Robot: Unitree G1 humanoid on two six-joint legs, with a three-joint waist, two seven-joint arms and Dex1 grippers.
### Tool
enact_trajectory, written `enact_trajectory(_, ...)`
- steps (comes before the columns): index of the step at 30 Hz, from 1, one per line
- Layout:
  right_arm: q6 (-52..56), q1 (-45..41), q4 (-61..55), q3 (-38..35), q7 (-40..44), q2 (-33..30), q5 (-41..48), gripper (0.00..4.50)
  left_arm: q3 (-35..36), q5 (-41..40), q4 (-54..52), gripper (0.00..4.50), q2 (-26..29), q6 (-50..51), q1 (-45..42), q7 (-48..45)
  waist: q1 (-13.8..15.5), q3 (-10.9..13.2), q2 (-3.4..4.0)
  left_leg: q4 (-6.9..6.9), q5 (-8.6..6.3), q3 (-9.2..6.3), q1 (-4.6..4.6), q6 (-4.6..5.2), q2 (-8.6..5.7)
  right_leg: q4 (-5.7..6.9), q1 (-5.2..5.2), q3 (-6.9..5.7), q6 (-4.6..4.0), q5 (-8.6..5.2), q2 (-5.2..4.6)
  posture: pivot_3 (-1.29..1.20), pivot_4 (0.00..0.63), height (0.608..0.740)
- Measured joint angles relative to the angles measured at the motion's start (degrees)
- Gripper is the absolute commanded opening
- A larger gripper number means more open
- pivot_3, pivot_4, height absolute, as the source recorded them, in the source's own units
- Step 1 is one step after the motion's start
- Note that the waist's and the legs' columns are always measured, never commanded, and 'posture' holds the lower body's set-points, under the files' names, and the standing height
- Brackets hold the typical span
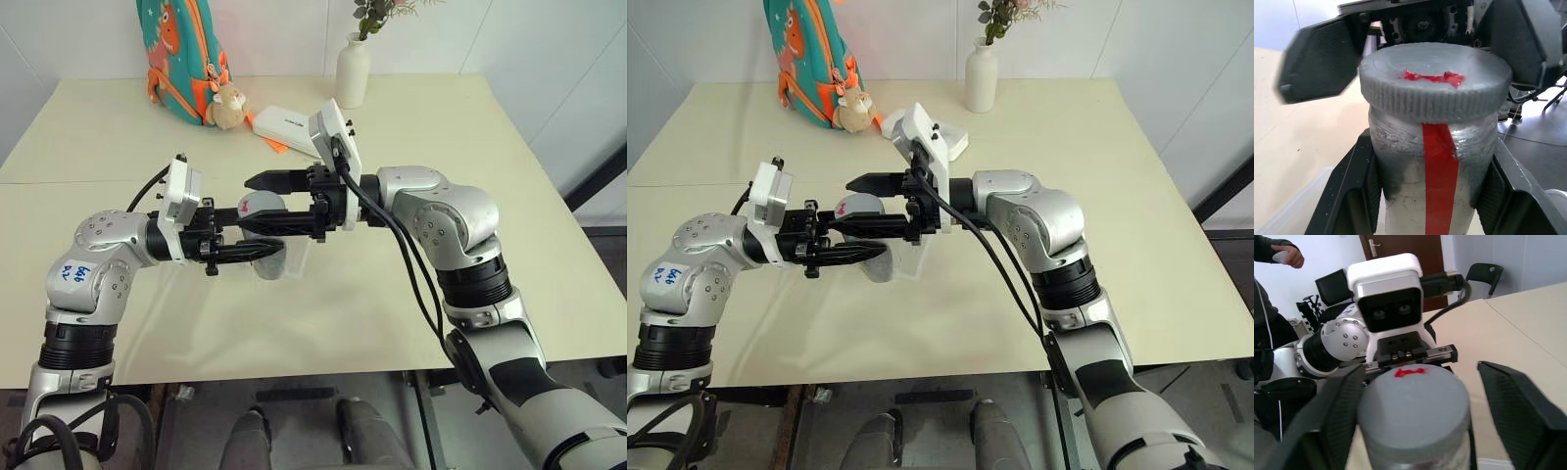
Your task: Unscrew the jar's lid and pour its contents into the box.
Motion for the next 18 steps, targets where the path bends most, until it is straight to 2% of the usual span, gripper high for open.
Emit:
enact_trajectory(7, 1.4, 0.0, 0.1, -1.6, -0.9, 1.1, 2.0, 2.92, 0.3, 0.0, 0.0, 2.06, 0.0, -0.2, -0.6, 0.0, 0.0, 0.0, 0.00, 0.00, 0.00, -0.01, 0.00, 0.00, 0.00, 0.01, 0.00, 0.00, 0.00, 0.00, 0.00, 0.00, 0.150, 0.740)
enact_trajectory(12, 6.8, -3.7, 0.6, -12.7, -6.5, 5.0, 13.2, 2.92, 0.1, 0.0, -0.1, 2.06, 0.1, -0.3, -0.7, -0.4, 0.0, 0.0, 0.01, -0.02, 0.00, -0.02, 0.01, 0.00, 0.01, 0.05, 0.00, -0.01, 0.00, 0.00, 0.00, 0.00, 0.150, 0.740)
enact_trajectory(14, 7.6, -4.7, 0.4, -15.3, -8.3, 4.8, 15.2, 2.92, 0.1, 0.0, -0.1, 2.06, 0.1, -0.3, -0.7, -0.5, 0.0, 0.0, 0.00, -0.01, 0.00, -0.03, 0.01, 0.00, 0.00, 0.02, 0.01, -0.02, 0.00, 0.00, 0.00, 0.00, 0.150, 0.740)
enact_trajectory(18, 6.5, -1.8, -0.5, -15.3, -9.7, 1.3, 14.1, 2.92, 0.1, 0.0, -0.1, 2.06, 0.1, -0.4, -0.4, -0.3, 0.1, 0.0, 0.00, -0.01, 0.00, -0.02, 0.00, 0.00, 0.00, -0.01, 0.01, -0.01, 0.00, 0.00, 0.00, 0.00, 0.150, 0.740)
